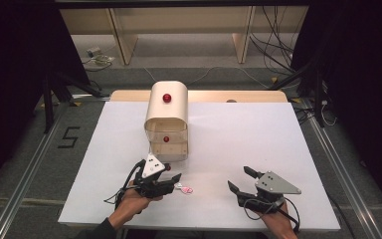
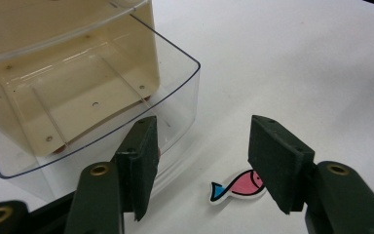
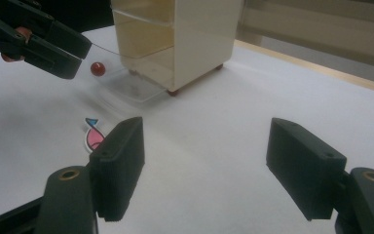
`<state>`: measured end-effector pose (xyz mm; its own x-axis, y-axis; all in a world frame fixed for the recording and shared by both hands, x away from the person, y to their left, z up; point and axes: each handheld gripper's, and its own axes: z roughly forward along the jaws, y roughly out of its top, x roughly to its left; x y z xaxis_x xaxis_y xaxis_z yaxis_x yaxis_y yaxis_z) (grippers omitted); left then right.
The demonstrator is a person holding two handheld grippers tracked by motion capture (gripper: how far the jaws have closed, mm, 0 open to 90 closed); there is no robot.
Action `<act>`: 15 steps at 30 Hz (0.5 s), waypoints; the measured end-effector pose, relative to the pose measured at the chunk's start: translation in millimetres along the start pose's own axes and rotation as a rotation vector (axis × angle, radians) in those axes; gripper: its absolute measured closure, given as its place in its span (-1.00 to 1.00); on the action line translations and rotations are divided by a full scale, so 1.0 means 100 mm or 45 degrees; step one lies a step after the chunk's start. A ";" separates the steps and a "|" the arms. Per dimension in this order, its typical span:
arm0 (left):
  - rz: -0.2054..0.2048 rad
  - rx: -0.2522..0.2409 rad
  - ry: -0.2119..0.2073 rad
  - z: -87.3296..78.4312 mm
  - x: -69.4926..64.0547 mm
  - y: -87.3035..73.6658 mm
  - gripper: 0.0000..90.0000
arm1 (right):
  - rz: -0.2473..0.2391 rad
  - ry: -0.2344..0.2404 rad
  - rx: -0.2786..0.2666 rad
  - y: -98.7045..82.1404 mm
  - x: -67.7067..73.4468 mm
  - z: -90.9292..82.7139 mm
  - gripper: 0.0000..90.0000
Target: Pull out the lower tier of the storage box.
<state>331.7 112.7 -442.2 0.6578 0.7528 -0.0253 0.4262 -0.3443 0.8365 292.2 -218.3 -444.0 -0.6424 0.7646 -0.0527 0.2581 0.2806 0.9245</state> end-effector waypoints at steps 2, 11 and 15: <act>0.007 0.004 -0.001 0.00 -0.01 0.00 -0.03 | -0.004 0.001 -0.003 0.00 0.00 0.00 -0.31; 0.041 0.018 -0.006 0.03 -0.04 -0.01 -0.04 | -0.006 -0.001 0.000 0.00 0.00 0.00 -0.31; 0.064 0.033 -0.014 0.05 -0.06 -0.01 -0.05 | -0.004 -0.003 0.001 0.00 0.00 0.00 -0.31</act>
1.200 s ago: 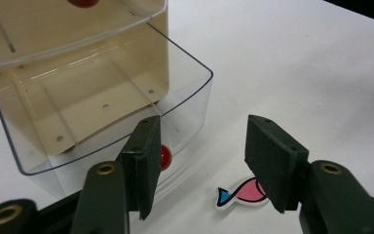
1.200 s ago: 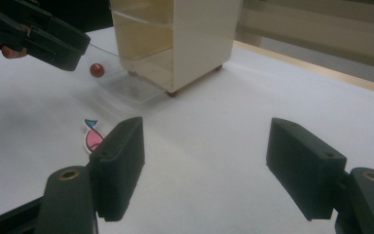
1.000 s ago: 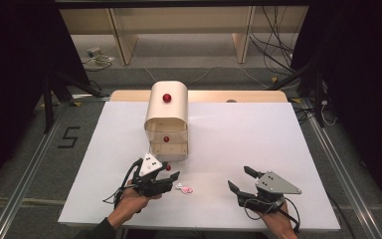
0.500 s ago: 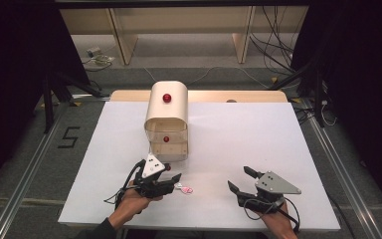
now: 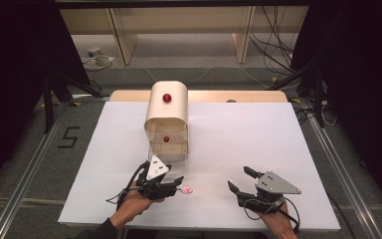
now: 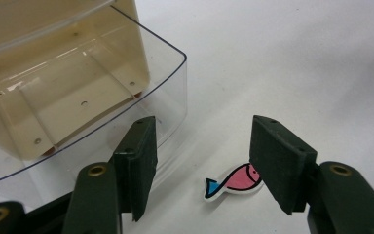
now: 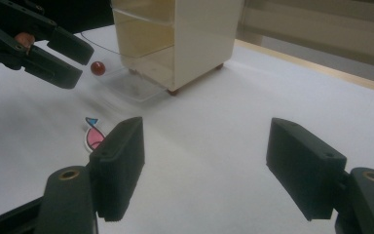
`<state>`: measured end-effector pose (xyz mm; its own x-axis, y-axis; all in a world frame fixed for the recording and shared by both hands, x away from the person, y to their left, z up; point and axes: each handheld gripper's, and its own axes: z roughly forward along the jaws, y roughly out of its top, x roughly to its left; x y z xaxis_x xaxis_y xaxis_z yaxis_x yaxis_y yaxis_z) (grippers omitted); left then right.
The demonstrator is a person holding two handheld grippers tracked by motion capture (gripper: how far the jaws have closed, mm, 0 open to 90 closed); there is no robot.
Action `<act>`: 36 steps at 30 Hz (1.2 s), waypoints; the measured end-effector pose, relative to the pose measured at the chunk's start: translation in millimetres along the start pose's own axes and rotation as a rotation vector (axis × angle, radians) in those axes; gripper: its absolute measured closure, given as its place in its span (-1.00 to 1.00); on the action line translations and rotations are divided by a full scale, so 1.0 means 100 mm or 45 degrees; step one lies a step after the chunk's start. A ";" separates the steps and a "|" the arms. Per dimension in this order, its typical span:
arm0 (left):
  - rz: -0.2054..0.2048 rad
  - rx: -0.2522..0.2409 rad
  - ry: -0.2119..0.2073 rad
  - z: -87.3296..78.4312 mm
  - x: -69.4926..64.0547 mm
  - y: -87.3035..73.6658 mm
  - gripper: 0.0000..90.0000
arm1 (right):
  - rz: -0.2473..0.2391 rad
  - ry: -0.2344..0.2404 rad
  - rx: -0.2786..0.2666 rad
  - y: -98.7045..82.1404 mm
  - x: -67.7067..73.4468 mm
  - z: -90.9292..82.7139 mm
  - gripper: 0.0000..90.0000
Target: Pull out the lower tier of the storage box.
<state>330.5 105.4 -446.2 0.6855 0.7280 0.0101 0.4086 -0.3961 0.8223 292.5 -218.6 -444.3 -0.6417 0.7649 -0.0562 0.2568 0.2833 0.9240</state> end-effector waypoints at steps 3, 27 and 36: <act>-0.006 -0.001 0.001 0.01 -0.01 0.00 -0.06 | 0.005 0.004 0.001 0.00 0.00 0.00 -0.31; 0.014 -0.014 -0.058 -0.02 -0.07 0.03 -0.16 | 0.016 0.005 -0.007 -0.01 -0.02 0.00 -0.31; 0.089 0.038 -0.106 0.02 -0.13 0.02 -0.18 | 0.018 0.008 -0.010 -0.01 -0.02 0.00 -0.31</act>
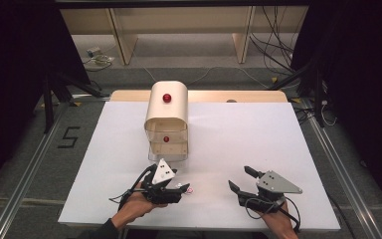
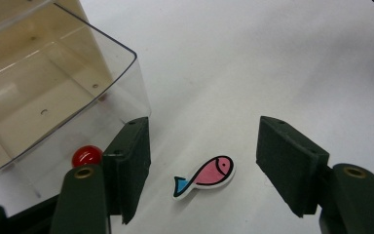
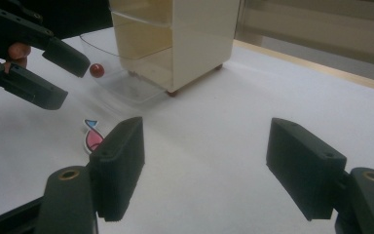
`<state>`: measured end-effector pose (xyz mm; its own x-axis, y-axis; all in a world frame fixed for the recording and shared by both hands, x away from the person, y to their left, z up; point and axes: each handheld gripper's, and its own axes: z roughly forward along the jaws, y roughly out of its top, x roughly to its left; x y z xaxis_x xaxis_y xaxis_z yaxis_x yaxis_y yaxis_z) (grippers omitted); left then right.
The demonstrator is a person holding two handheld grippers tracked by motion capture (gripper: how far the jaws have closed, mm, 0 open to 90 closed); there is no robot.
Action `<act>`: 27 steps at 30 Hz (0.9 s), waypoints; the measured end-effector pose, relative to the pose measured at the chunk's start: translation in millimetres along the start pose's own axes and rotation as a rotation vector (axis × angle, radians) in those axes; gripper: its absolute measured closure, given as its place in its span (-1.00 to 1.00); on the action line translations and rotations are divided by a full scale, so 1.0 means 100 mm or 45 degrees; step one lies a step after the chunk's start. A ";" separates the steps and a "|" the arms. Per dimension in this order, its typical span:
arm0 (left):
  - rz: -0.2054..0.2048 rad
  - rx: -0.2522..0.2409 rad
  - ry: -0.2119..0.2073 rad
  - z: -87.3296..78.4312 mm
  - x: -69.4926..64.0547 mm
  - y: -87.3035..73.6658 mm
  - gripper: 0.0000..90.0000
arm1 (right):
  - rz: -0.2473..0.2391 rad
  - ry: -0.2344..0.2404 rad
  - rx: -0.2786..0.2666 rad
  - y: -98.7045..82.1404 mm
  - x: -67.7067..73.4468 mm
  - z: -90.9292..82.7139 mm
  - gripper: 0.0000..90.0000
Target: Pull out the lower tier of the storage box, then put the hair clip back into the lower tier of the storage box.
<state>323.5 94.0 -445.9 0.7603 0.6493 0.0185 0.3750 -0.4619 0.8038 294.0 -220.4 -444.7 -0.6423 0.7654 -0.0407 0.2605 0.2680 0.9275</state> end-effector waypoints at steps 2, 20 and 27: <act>0.010 0.014 -0.012 0.01 -0.01 -0.01 -0.18 | 0.000 0.000 0.001 0.00 0.00 0.00 -0.31; 0.127 0.135 -0.078 0.17 -0.06 -0.03 -0.25 | -0.002 0.005 0.002 0.01 0.00 0.02 -0.31; 0.152 0.160 -0.083 0.19 -0.04 -0.02 -0.25 | -0.009 0.008 0.002 0.01 0.01 0.03 -0.31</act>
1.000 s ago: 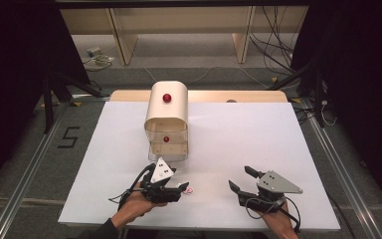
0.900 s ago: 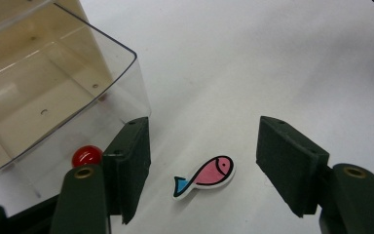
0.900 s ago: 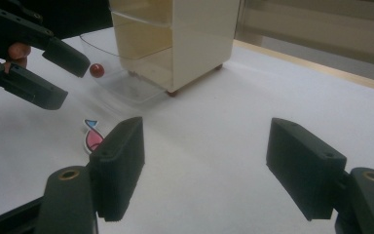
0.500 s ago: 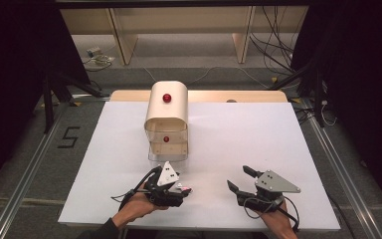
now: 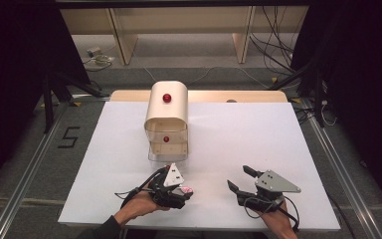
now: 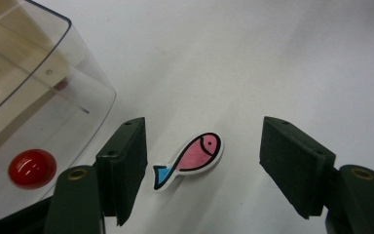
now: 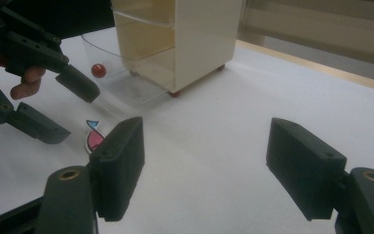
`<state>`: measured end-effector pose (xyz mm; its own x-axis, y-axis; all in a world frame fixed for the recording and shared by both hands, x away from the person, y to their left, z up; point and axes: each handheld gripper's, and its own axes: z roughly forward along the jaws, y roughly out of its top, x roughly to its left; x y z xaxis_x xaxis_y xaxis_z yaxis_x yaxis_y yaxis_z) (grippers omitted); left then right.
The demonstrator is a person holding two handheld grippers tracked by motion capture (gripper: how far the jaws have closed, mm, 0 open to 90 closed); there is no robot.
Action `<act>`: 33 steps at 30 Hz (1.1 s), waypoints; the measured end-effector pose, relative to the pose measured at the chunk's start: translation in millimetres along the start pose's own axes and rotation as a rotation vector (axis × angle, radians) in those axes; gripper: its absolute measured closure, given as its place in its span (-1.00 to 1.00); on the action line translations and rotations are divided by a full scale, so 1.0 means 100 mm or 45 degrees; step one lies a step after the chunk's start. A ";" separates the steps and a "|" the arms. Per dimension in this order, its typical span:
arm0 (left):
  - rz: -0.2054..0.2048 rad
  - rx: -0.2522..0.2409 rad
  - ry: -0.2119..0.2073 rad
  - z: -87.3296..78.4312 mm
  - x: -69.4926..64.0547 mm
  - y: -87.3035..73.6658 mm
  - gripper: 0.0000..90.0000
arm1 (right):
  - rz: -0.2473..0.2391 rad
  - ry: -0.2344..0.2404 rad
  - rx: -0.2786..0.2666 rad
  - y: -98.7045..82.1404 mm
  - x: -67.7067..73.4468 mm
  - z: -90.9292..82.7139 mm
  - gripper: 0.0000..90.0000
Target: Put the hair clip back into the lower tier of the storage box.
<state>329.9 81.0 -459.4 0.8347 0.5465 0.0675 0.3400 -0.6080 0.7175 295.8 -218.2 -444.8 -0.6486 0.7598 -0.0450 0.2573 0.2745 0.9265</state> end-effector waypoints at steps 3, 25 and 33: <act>0.000 -0.002 0.001 0.01 0.01 0.00 -0.25 | -0.005 0.000 0.000 0.00 0.00 0.00 -0.31; 0.028 0.033 -0.013 0.08 0.03 0.01 -0.25 | -0.010 0.002 0.006 0.00 0.01 0.01 -0.31; 0.039 0.044 -0.015 0.09 0.03 0.01 -0.25 | -0.011 0.003 0.009 0.00 0.02 0.01 -0.31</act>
<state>336.9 76.7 -464.9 0.8501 0.5204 0.0809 0.3285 -0.6439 0.6910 295.6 -216.4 -445.1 -0.6526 0.7559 -0.0521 0.2564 0.2850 0.9236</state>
